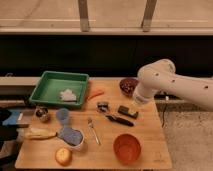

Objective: Place eraser in plastic cup

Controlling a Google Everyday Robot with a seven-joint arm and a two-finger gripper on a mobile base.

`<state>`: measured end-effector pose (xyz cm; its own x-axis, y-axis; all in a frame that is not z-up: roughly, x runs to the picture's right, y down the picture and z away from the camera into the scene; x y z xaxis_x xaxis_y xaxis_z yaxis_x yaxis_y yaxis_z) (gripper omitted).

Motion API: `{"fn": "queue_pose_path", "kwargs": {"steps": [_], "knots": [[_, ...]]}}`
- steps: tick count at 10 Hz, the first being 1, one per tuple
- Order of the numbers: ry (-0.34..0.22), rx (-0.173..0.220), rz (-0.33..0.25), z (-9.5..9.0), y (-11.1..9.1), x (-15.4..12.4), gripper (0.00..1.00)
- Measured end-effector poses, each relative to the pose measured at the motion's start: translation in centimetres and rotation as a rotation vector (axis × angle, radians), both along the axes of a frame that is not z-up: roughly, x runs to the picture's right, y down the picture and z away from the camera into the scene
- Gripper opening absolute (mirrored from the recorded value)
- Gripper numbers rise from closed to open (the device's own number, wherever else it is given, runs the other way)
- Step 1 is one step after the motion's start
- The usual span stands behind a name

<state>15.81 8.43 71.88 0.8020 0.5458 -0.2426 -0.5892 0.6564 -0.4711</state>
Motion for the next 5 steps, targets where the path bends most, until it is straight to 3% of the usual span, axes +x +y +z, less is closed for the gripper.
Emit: {"fn": "queue_pose_path", "kwargs": {"steps": [3, 5], "knots": [[-0.067, -0.060, -0.077, 4.1, 1.2, -4.7, 0.62], [-0.065, -0.120, -0.106, 7.2, 2.7, -5.0, 0.62]]}}
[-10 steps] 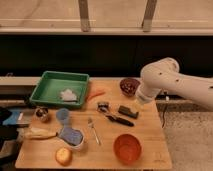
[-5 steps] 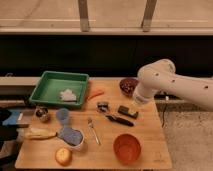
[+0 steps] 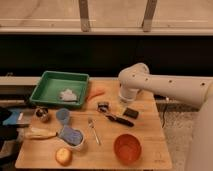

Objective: Place eraser in plastic cup

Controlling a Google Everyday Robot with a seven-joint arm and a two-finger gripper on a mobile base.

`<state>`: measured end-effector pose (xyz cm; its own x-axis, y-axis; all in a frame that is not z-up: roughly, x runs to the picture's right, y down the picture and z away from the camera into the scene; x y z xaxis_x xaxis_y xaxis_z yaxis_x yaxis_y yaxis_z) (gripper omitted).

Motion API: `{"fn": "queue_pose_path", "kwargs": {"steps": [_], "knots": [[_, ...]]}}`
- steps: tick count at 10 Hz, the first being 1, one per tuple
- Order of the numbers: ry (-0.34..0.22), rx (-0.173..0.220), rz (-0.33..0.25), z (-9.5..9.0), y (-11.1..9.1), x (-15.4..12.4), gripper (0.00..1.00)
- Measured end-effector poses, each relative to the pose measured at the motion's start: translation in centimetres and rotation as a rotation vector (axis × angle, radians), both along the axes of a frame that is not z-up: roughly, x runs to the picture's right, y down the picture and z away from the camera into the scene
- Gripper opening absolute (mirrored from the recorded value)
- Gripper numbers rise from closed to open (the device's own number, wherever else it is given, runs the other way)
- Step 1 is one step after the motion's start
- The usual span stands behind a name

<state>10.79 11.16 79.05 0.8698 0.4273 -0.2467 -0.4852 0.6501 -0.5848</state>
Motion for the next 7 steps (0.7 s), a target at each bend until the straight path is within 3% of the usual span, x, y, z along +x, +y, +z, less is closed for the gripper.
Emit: {"fn": "queue_pose_path", "kwargs": {"steps": [3, 7], "knots": [[0.066, -0.077, -0.061, 2.9, 1.4, 0.9, 0.62], [0.141, -0.097, -0.080, 4.3, 0.8, 3.2, 0.62]]}}
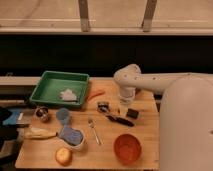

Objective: Place eraser in plastic cup

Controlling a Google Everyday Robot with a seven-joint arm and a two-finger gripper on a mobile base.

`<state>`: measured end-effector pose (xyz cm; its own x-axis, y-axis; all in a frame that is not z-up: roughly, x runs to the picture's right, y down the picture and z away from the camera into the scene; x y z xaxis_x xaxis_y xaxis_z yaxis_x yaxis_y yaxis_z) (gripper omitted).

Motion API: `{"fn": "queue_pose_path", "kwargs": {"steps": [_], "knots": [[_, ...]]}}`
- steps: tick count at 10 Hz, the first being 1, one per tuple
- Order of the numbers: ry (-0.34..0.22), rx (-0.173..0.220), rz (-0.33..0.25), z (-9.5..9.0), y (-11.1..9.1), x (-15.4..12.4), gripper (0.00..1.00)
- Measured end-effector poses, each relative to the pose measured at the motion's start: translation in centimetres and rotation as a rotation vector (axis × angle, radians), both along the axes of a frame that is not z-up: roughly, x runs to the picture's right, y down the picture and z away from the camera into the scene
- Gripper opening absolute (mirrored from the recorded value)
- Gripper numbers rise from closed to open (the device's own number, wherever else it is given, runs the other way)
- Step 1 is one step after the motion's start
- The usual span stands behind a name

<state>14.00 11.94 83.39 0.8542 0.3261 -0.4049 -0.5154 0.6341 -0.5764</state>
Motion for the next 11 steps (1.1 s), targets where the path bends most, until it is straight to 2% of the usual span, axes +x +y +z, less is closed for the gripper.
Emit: {"fn": "queue_pose_path", "kwargs": {"steps": [5, 7, 11], "knots": [[0.043, -0.052, -0.012, 2.9, 1.8, 1.2, 0.62], [0.061, -0.062, -0.013, 3.3, 1.6, 1.8, 0.62], [0.050, -0.073, -0.034, 3.9, 1.5, 0.6, 0.62]]}}
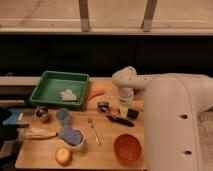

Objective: Place eraser in plastic cup

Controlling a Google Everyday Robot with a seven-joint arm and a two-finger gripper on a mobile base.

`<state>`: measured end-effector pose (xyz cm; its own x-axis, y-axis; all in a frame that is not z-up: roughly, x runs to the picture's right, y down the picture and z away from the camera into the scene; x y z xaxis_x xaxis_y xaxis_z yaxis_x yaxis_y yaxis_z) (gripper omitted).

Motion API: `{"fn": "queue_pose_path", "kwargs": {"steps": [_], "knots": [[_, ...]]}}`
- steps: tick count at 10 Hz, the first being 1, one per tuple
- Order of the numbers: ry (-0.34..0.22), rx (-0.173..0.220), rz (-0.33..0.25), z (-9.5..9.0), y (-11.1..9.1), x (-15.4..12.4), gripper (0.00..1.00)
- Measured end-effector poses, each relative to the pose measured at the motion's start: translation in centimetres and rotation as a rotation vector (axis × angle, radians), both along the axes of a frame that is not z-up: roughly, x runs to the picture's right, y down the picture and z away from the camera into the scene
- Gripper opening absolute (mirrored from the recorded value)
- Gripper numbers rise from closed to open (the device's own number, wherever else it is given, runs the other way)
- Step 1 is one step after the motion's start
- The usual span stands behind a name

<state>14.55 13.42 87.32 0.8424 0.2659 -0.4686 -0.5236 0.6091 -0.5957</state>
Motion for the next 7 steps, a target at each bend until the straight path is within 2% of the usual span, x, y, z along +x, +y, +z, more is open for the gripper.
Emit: {"fn": "queue_pose_path", "kwargs": {"steps": [7], "knots": [[-0.022, 0.002, -0.041, 0.6, -0.3, -1.5, 0.62]]}}
